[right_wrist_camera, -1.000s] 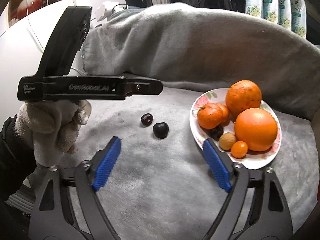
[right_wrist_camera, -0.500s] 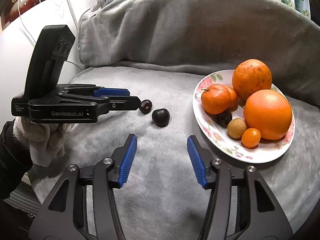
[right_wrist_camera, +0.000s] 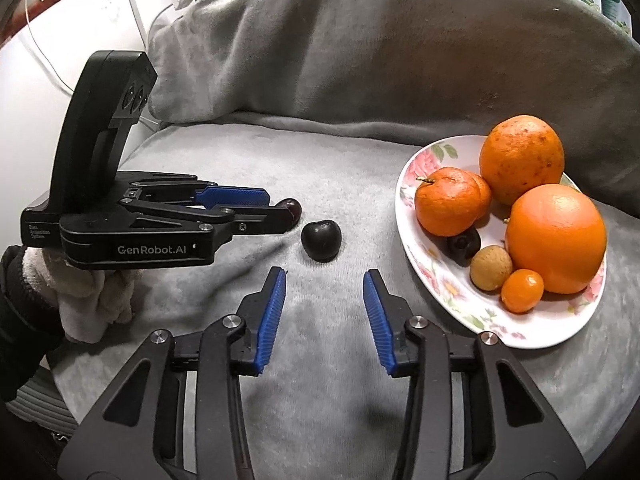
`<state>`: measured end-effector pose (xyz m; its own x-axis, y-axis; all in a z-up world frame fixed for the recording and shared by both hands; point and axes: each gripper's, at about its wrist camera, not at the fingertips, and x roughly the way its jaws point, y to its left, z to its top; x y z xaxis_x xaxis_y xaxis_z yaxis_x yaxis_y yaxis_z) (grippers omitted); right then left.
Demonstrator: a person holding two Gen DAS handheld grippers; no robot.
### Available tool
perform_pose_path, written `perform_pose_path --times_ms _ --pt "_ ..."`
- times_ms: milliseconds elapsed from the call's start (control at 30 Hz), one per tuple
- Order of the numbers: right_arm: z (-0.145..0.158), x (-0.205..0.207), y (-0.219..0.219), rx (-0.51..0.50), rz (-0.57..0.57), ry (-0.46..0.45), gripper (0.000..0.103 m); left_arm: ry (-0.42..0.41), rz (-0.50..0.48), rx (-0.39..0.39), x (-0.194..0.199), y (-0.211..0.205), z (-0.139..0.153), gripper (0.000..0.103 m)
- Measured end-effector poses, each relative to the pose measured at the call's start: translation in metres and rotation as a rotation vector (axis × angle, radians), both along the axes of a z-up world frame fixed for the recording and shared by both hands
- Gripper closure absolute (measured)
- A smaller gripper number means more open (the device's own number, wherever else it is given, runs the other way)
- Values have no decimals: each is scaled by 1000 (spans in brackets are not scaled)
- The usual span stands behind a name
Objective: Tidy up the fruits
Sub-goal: 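Grasp a dark plum with the left gripper while the right gripper grasps the other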
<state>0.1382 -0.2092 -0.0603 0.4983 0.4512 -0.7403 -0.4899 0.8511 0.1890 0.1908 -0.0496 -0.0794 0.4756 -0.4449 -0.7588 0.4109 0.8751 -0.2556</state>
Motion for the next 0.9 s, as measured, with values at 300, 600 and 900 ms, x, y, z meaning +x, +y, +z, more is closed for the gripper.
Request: perform_pose_path --times_ms 300,600,900 --pt "-9 12 13 -32 -4 5 65 -3 -17 2 7 -3 -3 81" --pt "-13 24 31 -63 5 -2 65 -12 -10 2 7 -1 -3 82" --pt "-18 34 41 -87 19 -6 65 -12 0 -8 7 4 -3 82"
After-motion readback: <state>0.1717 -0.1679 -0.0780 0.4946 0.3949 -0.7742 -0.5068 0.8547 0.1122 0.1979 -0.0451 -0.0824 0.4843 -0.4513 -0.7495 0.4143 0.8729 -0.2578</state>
